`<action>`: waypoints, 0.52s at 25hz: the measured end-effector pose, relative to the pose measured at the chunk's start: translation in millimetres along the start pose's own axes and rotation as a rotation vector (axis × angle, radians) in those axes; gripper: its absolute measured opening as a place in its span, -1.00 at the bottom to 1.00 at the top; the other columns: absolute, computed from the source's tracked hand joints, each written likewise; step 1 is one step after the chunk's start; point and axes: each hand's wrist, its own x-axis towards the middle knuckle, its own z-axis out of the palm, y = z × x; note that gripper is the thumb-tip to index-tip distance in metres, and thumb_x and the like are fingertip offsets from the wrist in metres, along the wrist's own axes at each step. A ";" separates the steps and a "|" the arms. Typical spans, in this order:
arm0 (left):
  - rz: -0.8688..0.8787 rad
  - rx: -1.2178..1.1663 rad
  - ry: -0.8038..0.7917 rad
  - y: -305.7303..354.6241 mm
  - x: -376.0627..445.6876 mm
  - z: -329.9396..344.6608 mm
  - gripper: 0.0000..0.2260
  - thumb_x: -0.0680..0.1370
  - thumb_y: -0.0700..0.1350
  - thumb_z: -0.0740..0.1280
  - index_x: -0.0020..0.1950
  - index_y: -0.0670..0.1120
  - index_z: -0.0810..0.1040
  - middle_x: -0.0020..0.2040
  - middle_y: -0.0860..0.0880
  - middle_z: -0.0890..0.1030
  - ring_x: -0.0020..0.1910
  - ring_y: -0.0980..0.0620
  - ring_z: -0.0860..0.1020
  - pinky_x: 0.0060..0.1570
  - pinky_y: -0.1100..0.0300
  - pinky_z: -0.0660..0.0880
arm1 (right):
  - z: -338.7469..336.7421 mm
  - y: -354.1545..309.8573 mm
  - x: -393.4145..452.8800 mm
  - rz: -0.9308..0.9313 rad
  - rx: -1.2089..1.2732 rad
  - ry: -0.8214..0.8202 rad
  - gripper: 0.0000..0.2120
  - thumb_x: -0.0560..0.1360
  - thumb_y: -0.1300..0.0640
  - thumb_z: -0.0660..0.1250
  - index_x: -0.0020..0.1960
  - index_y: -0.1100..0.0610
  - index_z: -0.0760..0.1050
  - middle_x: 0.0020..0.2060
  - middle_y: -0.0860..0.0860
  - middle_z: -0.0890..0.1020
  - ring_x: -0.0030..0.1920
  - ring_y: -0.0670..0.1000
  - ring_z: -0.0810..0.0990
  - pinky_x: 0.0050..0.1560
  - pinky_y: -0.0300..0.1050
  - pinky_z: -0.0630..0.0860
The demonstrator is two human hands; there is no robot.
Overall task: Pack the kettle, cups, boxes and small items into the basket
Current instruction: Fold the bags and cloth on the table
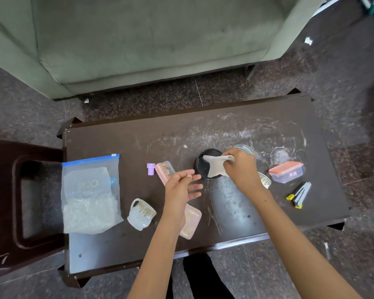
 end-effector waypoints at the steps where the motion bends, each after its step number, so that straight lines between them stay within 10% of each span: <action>1: 0.001 0.006 0.004 -0.2 0.8 0.8 -0.82 0.61 -0.28 0.17 0.09 -0.16 0.54 -0.08 -0.08 0.67 -0.32 0.06 0.62 -0.34 0.25 0.58 | 3.1 2.7 3.3 -0.023 -0.072 -0.030 -0.78 0.40 0.36 0.18 -0.20 0.12 0.54 -0.35 0.16 0.57 -0.32 0.13 0.44 -0.46 -0.18 0.21; 13: 0.017 0.092 0.018 -5.9 3.5 -1.2 -0.84 0.61 -0.26 0.19 0.07 -0.12 0.54 -0.09 -0.03 0.67 -0.35 0.15 0.63 -0.31 0.28 0.59 | -0.9 2.0 -6.2 -0.051 -0.261 0.015 -0.64 0.49 0.12 0.30 0.26 0.17 0.40 0.08 0.15 0.58 0.01 0.21 0.57 -0.18 -0.04 0.42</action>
